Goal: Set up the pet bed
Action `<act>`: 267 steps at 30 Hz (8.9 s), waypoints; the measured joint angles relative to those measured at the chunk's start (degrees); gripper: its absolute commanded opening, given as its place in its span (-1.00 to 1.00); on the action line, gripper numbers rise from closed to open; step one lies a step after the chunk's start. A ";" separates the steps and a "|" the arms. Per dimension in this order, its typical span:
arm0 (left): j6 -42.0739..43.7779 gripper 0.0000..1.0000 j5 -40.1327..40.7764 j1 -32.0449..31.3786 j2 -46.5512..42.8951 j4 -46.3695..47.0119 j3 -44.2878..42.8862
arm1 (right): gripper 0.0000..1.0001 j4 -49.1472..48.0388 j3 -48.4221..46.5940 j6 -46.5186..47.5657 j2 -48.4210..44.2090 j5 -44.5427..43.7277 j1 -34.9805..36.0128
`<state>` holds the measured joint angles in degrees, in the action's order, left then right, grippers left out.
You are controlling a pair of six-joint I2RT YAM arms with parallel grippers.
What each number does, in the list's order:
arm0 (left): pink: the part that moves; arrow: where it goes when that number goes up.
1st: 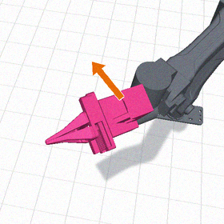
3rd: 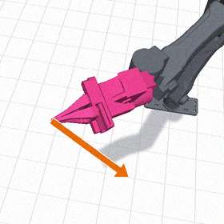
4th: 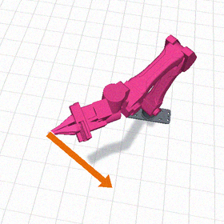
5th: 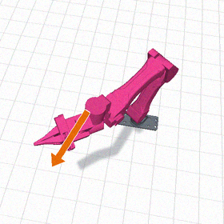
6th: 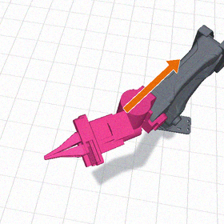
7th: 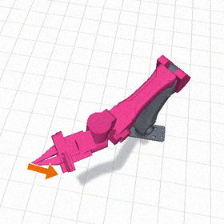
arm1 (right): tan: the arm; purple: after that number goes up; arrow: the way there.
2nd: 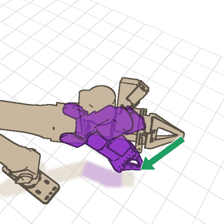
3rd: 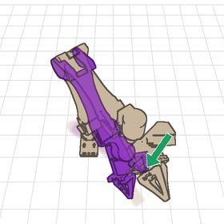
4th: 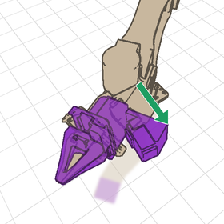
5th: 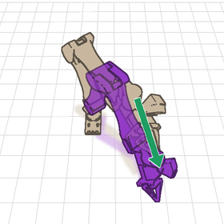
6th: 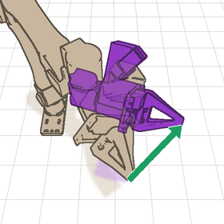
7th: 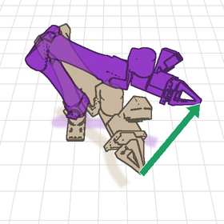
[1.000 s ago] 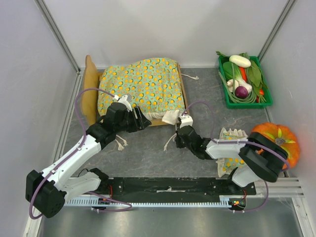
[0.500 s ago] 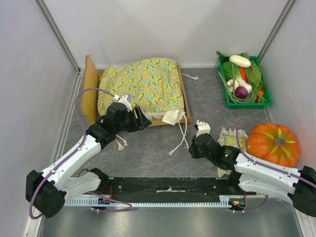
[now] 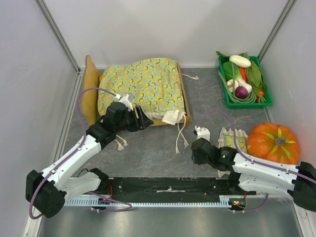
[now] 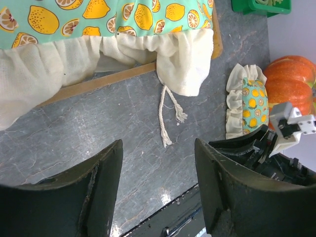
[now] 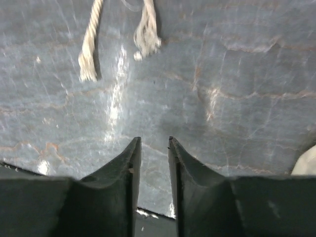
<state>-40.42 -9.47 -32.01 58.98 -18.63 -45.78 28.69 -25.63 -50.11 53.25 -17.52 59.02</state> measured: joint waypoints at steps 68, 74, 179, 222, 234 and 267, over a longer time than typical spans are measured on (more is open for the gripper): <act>-33.79 0.28 -7.34 -20.41 24.46 43.12 13.35 | -1.00 -15.04 1.03 4.66 -2.97 15.52 -9.25; -35.74 0.29 -7.78 -20.65 27.54 46.34 12.00 | -1.00 -15.63 1.97 3.80 -4.02 14.88 -9.25; -33.66 -0.97 5.11 -12.31 39.69 32.85 -5.29 | -1.00 -38.10 -6.12 14.19 14.58 19.08 -24.65; -34.69 -0.96 5.49 -12.74 43.10 34.42 -9.66 | -0.95 -36.65 -10.56 15.28 18.73 23.08 -24.74; -29.86 -0.96 1.01 -12.59 45.05 38.51 -9.70 | -0.43 -33.31 -11.34 16.59 18.45 21.97 -24.70; -28.48 -0.96 -7.63 -12.74 48.02 43.23 -10.10 | -0.42 -22.16 -10.34 16.68 10.99 22.05 -30.49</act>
<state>-68.90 -17.10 -44.75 107.00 24.60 -55.88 6.52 -35.97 -33.43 64.25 4.54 28.53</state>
